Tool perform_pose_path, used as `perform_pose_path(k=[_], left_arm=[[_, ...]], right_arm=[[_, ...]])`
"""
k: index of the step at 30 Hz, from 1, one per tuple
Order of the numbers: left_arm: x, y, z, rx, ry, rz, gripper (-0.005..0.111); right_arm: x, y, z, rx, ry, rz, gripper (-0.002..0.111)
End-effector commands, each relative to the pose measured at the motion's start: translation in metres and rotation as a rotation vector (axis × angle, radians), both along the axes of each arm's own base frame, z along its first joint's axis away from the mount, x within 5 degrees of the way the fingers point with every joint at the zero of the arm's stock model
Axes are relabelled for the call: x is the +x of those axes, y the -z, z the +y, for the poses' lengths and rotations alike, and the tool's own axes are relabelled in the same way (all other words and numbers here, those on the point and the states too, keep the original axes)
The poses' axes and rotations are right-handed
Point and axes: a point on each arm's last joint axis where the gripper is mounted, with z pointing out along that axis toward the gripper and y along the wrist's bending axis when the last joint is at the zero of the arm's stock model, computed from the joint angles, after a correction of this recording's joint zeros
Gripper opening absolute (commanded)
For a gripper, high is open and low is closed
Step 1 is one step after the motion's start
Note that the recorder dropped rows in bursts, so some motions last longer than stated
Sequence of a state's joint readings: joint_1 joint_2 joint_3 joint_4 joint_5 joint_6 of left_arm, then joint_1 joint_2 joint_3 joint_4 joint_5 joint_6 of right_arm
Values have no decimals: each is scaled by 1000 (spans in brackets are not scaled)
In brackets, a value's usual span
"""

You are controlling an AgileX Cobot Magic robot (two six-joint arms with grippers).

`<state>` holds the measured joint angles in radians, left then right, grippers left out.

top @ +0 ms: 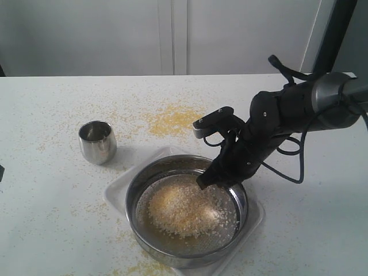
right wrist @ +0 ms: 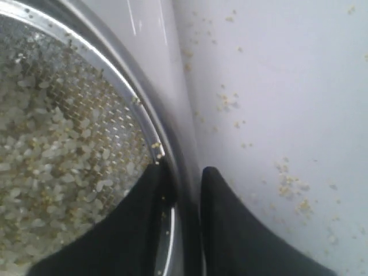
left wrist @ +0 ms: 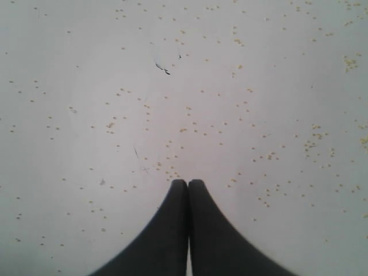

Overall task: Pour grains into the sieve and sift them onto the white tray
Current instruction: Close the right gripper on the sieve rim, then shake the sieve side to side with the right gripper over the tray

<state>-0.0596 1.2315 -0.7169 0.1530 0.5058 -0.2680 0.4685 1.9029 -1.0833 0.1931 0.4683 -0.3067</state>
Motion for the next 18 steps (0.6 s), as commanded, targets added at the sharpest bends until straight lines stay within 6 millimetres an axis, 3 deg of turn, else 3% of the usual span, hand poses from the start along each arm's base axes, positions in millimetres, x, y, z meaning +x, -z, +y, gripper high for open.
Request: perform_pose_path(k=[1,6,18], left_arm=[[-3,1,0,-4,-3,9,1],[-3,1,0,-4,-3,9,1],[-3,1,0,-4,-3,9,1]], right_arm=[[1,-1,0,-4,-11,-14,9],[0,-1,0,-7,-12,-6,0],[-3,-5,-1,-12,-15,19,0]])
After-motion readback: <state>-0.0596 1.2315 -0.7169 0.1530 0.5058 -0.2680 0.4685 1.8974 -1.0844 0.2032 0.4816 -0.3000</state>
